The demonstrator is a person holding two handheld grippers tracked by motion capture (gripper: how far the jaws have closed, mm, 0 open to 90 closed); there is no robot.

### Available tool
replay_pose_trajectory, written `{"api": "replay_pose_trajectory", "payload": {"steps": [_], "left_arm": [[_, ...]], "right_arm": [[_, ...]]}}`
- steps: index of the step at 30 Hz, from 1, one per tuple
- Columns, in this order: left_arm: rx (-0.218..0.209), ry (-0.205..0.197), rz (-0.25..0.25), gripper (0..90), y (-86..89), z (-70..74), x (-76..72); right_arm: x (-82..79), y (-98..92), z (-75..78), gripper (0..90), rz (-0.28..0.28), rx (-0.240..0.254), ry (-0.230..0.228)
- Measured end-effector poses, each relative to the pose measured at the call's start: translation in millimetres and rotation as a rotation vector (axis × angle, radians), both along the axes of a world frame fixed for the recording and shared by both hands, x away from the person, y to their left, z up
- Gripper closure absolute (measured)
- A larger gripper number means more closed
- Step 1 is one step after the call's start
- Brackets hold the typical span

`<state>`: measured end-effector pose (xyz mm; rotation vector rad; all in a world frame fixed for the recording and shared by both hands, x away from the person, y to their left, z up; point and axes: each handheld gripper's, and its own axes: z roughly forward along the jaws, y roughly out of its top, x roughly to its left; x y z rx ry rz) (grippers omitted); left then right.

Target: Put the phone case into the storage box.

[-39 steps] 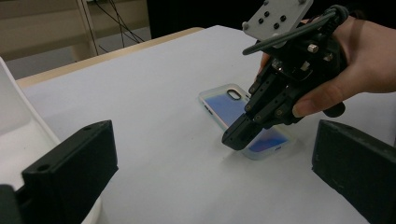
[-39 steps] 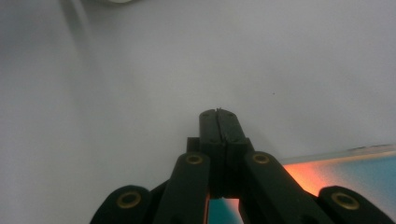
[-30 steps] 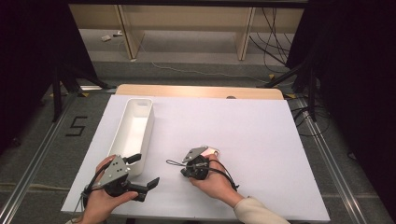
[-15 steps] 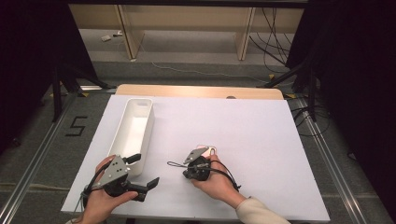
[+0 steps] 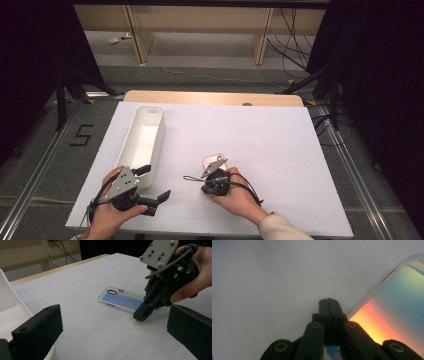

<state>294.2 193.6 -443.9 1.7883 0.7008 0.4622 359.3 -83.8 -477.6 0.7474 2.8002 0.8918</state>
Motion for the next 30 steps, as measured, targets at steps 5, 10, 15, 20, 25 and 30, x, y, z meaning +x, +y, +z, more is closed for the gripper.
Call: {"api": "replay_pose_trajectory", "payload": {"steps": [5, 10, 15, 20, 25, 30], "left_arm": [[-0.002, 0.004, 0.004, 0.0, -0.4, -0.2, -0.3], [-0.005, 0.003, 0.001, 0.0, -0.8, -0.5, 0.0], [-0.006, 0.013, 0.007, 0.0, -1.1, -0.8, -0.5], [-0.002, 0.001, 0.002, 0.0, -0.6, -0.7, 0.1], [-0.003, 0.001, 0.003, 0.0, -0.7, -0.7, 0.0], [-0.007, 0.006, 0.005, 0.0, -0.7, -0.8, -0.2]], "right_arm": [[-3.1, -8.2, 1.4, 90.0, -0.009, -0.012, 0.020], [-3.3, -13.0, 1.5, 90.0, -0.018, -0.012, 0.019], [-2.9, -14.8, 1.4, 90.0, -0.019, -0.008, 0.023], [-2.9, -14.9, 1.4, 90.0, -0.020, -0.009, 0.022], [-2.9, -15.4, 1.8, 90.0, -0.021, -0.013, 0.024], [-3.6, -16.4, 1.8, 90.0, -0.027, -0.011, 0.027]]}}
